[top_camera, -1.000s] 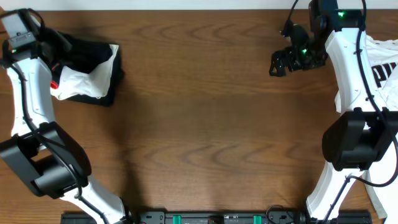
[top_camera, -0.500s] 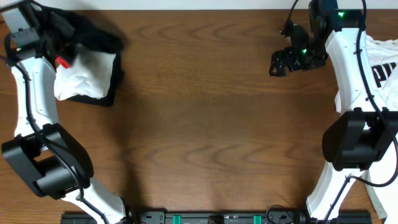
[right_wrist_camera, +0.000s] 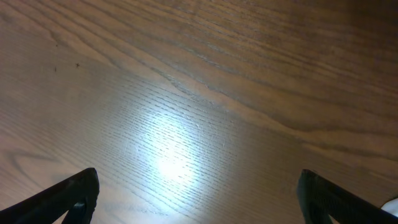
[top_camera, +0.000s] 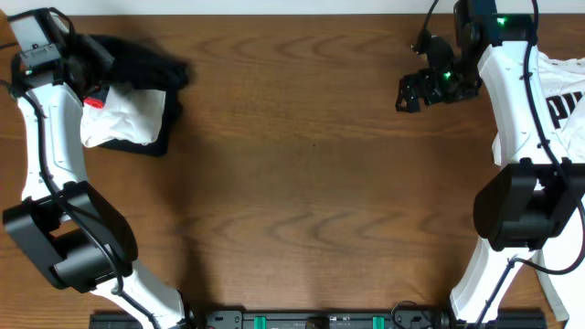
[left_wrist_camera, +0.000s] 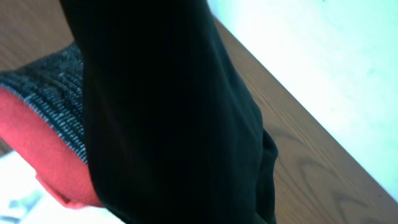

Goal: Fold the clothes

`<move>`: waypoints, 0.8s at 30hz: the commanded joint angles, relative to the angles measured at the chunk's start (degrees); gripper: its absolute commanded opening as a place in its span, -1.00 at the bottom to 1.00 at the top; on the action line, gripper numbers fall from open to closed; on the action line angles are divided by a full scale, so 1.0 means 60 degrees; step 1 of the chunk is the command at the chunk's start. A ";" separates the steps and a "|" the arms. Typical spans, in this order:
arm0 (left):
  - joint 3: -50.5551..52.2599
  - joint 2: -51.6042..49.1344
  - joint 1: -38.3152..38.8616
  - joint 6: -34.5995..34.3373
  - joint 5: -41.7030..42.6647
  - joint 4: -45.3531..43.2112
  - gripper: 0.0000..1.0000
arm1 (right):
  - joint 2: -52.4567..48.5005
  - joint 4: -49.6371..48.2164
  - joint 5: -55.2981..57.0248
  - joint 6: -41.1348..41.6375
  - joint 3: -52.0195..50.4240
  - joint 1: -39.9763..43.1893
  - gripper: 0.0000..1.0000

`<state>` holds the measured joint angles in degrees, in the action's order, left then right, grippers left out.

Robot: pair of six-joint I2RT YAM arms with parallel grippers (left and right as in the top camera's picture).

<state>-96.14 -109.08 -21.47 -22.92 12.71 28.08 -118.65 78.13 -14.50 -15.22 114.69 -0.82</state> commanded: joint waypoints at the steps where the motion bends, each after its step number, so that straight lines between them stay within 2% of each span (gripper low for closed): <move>1: -0.0149 0.0361 0.0015 0.1206 -0.0299 -0.0233 -0.88 | -0.0004 -0.0022 0.0025 0.0029 0.0022 0.0007 0.98; 8: -0.0175 0.0357 0.0160 0.3071 -0.0342 -0.0109 -0.88 | -0.0004 -0.0022 0.0025 0.0029 0.0022 0.0007 0.99; 13: -0.0175 0.0357 0.0342 0.4142 -0.1512 0.0055 -0.88 | -0.0004 -0.0022 0.0025 0.0029 0.0022 0.0007 0.98; 20: -0.0178 0.0357 0.0444 0.4925 -0.1840 -0.0357 -0.88 | -0.0004 -0.0022 0.0025 0.0029 0.0022 0.0007 0.98; 24: -0.0226 0.0361 0.0441 0.4998 -0.2240 -0.0481 -0.88 | -0.0004 -0.0022 0.0025 0.0029 0.0022 0.0007 0.99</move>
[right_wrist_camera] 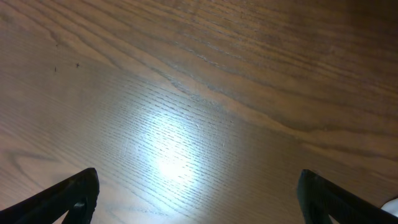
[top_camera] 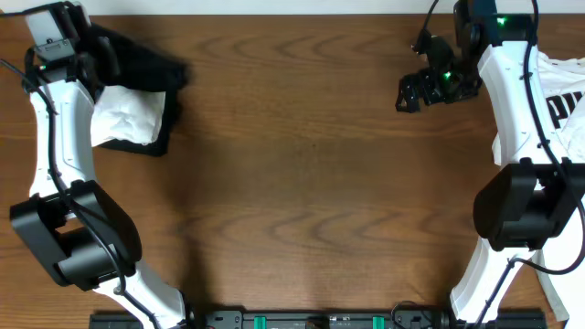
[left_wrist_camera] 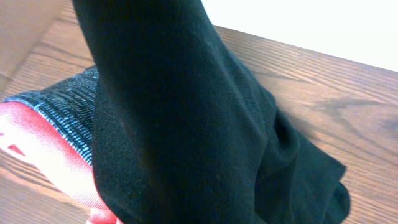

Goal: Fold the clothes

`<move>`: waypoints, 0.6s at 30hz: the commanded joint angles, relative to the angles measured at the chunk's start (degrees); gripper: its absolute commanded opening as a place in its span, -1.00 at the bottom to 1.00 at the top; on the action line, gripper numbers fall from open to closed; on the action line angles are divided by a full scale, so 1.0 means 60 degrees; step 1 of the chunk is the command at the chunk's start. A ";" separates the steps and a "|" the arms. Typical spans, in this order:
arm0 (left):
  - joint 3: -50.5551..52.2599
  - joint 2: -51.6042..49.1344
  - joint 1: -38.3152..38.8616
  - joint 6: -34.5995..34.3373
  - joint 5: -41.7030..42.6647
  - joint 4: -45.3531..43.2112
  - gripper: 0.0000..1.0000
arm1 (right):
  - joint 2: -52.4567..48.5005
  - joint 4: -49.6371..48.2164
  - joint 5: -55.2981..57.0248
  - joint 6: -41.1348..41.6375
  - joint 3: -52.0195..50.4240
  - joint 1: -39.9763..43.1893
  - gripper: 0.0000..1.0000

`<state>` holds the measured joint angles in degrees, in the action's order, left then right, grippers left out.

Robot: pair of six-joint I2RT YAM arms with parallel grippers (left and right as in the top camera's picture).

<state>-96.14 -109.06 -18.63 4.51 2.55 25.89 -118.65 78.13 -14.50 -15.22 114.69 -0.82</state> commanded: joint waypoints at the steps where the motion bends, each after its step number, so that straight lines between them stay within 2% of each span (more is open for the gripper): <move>1: -0.0226 0.0357 -0.0033 0.0423 -0.0543 -0.0084 -0.88 | -0.0004 -0.0022 0.0025 0.0029 0.0022 0.0007 0.98; 11: -0.0200 0.0331 -0.0051 0.0310 -0.0648 0.0907 -0.88 | -0.0004 -0.0022 0.0025 0.0029 0.0022 0.0000 0.98; 18: -0.0200 0.0331 -0.0062 -0.1177 -0.1213 0.2226 -0.88 | -0.0004 -0.0022 0.0025 0.0029 0.0022 0.0000 0.99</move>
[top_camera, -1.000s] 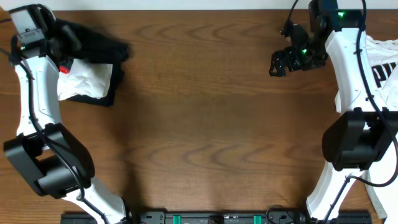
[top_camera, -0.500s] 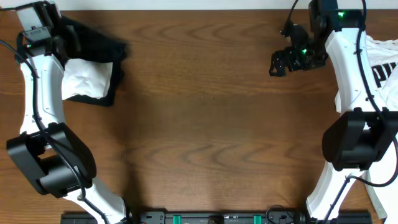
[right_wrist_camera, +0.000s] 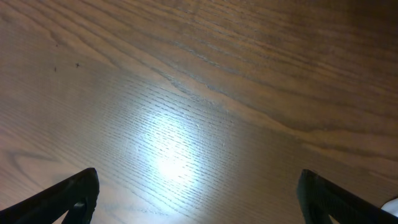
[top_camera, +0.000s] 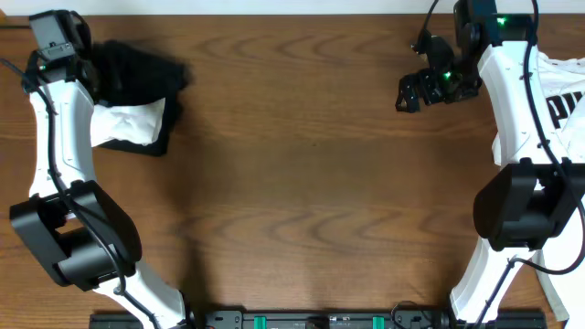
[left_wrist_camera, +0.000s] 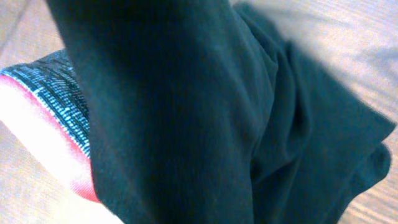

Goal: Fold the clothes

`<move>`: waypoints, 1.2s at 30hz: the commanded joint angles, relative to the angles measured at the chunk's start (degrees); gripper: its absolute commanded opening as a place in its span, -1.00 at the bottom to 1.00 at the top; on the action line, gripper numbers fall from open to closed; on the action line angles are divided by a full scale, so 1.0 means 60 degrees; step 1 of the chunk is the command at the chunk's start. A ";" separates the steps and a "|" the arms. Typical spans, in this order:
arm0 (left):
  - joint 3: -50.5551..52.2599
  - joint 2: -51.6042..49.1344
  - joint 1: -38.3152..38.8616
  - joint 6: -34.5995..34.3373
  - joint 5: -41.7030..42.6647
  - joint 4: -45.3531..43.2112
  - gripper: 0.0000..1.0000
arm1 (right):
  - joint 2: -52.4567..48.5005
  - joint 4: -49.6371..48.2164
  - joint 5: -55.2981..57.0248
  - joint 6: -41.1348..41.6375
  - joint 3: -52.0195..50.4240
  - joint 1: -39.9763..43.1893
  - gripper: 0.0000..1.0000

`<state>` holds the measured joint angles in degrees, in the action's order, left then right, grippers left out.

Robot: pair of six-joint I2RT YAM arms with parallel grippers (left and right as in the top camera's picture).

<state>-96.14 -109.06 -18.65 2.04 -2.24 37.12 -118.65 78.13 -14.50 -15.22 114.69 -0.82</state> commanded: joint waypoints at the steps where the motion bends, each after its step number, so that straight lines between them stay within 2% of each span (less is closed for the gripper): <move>1: -0.0200 0.0331 -0.0084 -0.1020 -0.0474 0.0554 -0.88 | -0.0004 -0.0022 0.0025 0.0029 0.0022 0.0000 0.98; 8: -0.0200 0.0331 -0.0441 -0.3217 -0.0492 0.2106 -0.88 | -0.0004 -0.0022 0.0025 0.0029 0.0022 0.0004 0.99; 13: -0.0062 0.0331 -0.0623 -0.4153 -0.0488 0.2550 -0.87 | -0.0004 -0.0022 0.0025 0.0029 0.0022 0.0000 0.98; 15: 0.0058 0.0331 -0.0630 -0.4258 -0.0477 0.2554 -0.66 | -0.0004 -0.0022 0.0025 0.0029 0.0022 0.0000 0.98; 18: 0.0222 0.0331 -0.0630 -0.4262 -0.0455 0.2550 0.27 | -0.0004 -0.0022 0.0025 0.0029 0.0022 0.0000 0.99; 19: 0.0237 0.0331 -0.0630 -0.4255 -0.0455 0.2557 0.49 | -0.0004 -0.0022 0.0025 0.0029 0.0022 0.0000 0.98; 24: 0.0011 0.0393 -0.0685 -0.4142 -0.0455 0.2554 0.76 | -0.0004 -0.0022 0.0025 0.0029 0.0022 0.0000 0.98; 35: -0.0608 0.2430 -0.0699 -0.4146 0.0525 0.2586 0.81 | -0.0004 -0.0022 0.0025 0.0029 0.0022 0.0004 0.98; 36: -0.0608 0.2590 -0.0692 -0.4142 0.0525 0.2575 0.59 | -0.0004 -0.0022 0.0025 0.0029 0.0022 0.0007 0.99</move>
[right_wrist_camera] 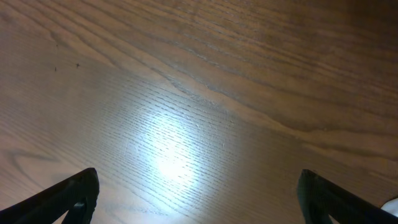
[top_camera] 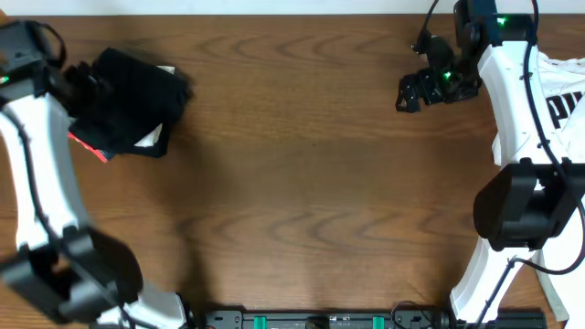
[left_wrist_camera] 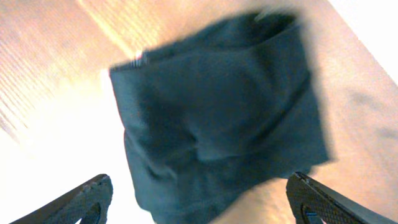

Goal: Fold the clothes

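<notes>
A black garment (top_camera: 132, 96) lies folded at the table's back left, showing a red edge (top_camera: 88, 146) and a small white corner (top_camera: 148, 137). In the left wrist view the garment (left_wrist_camera: 217, 112) is a dark, blurred block below the camera. My left gripper (top_camera: 80, 80) hangs just left of it, open and holding nothing (left_wrist_camera: 202, 205). My right gripper (top_camera: 419, 91) is at the back right, open over bare wood (right_wrist_camera: 199, 199).
White clothes with black lettering (top_camera: 565, 100) lie at the right edge, behind the right arm. The wooden table (top_camera: 311, 201) stretches between the two arms. A black rail (top_camera: 311, 320) runs along the front edge.
My left gripper has let go of the black cloth and now hangs open left of the garment. The black layer now covers the white patch. The right arm has not moved.
My left gripper was shut on black cloth at the garment's back left, with a large white patch showing. Over the two later moments it still held the cloth while less white showed. Now the cloth is released and black covers nearly everything.
</notes>
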`<move>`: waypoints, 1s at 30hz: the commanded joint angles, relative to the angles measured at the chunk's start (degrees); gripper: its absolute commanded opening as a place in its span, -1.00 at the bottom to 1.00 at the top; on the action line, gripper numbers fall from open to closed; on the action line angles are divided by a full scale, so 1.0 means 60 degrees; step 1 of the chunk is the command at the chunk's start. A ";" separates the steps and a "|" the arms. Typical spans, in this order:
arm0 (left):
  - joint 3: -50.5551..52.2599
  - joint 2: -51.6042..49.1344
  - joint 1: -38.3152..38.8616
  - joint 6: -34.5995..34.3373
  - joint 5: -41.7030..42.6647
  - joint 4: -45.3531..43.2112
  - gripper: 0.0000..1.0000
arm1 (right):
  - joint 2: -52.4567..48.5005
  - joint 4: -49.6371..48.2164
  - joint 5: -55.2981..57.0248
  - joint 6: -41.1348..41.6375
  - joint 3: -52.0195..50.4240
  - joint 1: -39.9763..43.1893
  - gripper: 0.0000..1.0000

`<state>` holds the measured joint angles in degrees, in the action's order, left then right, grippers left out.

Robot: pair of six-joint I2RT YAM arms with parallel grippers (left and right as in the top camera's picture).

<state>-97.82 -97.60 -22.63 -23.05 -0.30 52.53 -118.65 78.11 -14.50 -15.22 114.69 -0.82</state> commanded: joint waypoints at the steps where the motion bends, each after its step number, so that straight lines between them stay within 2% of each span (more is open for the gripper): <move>1: -0.0328 0.0765 -0.0029 0.0040 0.0200 -0.0015 0.36 | -0.0004 -0.0022 0.0025 0.0029 0.0022 0.0007 0.99; 3: -0.0324 0.0798 -0.0033 0.0044 0.0204 -0.0098 -0.36 | -0.0004 -0.0022 0.0025 0.0029 0.0022 0.0007 0.98; 5: -0.0251 0.0674 -0.0033 0.0142 0.0335 -0.0277 -0.55 | -0.0004 -0.0022 0.0025 0.0029 0.0022 0.0007 0.98; 8: -0.0127 0.0255 -0.0051 0.0750 0.1264 -0.0641 -0.58 | -0.0004 -0.0015 0.0025 0.0029 0.0022 0.0007 0.99; 11: -0.0127 -0.0350 -0.0142 0.0754 0.1410 -0.0907 -0.63 | -0.0004 -0.0018 0.0025 0.0029 0.0022 0.0007 0.98; 12: -0.0127 -0.0528 -0.0204 0.0754 0.1413 -0.0998 -0.72 | -0.0004 -0.0018 0.0025 0.0029 0.0022 0.0007 0.98; 16: -0.0127 -0.1144 -0.0696 0.0390 0.1490 -0.1166 -0.85 | -0.0004 -0.0018 0.0025 0.0029 0.0022 0.0007 0.98; 22: -0.0062 -0.1698 -0.1577 0.0328 0.2452 -0.1144 -0.86 | -0.0004 -0.0015 0.0025 0.0029 0.0022 0.0007 0.98; 30: 0.0288 -0.2943 -0.1774 0.0331 0.2466 -0.1220 -0.88 | -0.0004 -0.0018 0.0025 0.0029 0.0022 0.0007 0.98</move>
<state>-97.69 -111.26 -33.32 -20.88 13.56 45.32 -118.65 78.11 -14.50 -15.22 114.69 -0.82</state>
